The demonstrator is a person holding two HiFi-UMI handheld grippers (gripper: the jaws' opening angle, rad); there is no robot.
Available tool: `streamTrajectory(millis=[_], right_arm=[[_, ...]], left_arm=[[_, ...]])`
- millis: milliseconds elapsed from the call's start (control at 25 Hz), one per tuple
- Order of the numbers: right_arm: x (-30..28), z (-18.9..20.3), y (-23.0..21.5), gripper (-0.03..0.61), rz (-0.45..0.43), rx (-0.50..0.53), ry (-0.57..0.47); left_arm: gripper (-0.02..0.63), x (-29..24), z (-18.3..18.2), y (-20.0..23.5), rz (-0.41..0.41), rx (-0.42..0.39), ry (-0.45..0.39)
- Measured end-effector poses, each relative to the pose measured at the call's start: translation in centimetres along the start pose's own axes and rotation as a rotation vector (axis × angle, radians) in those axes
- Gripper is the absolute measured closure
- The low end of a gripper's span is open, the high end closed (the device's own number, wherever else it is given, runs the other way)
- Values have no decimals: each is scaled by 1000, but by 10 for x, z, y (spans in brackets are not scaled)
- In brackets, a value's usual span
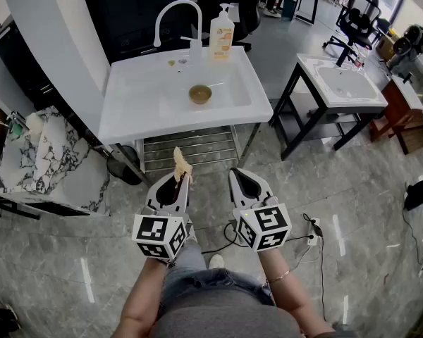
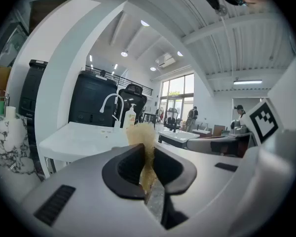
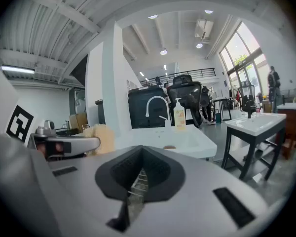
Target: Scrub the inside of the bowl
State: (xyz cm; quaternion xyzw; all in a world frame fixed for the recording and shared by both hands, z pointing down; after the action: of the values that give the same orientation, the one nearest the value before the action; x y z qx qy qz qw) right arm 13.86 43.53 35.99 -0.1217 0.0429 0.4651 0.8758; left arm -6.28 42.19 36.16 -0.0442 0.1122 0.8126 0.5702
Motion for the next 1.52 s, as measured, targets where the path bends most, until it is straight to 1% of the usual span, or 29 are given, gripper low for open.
streamTrajectory(millis=[160, 360, 640, 800, 1000, 1240, 1440, 1520], right_arm=[[-14, -2, -2, 569, -50, -22, -24], [-50, -7, -11, 568, -79, -28, -4], [-110, -27, -45, 568, -20, -67, 2], [-142, -38, -55, 568, 1, -78, -2], [-177, -42, -66, 568, 44, -88, 6], [-203, -46, -73, 568, 83, -81, 12], [-218, -50, -85, 568, 130, -78, -17], [-223, -51, -86, 568, 133, -67, -25]], left_arm=[[568, -12, -2, 7, 6, -16, 2], [568, -41, -9, 23, 26, -39, 17], [568, -96, -28, 53, 54, -51, 16], [568, -125, -39, 75, 76, -60, 19], [568, -161, -47, 97, 99, -65, 24], [568, -191, -52, 116, 108, -64, 16], [568, -209, -56, 131, 130, -71, -5], [568, -213, -57, 136, 134, -75, -11]])
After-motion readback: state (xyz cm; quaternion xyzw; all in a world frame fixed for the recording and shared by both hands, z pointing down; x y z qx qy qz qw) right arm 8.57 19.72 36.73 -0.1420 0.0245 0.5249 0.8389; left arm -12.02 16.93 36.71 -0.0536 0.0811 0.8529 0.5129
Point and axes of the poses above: the fingertips, and each gripper's own axes: x backward along the fingers, y to its left, z out of its underside, the point moved 9 cm from there along x, backward along the fingers, and after that the axes turned 12 degrees about -z, right-handed, at the moved point
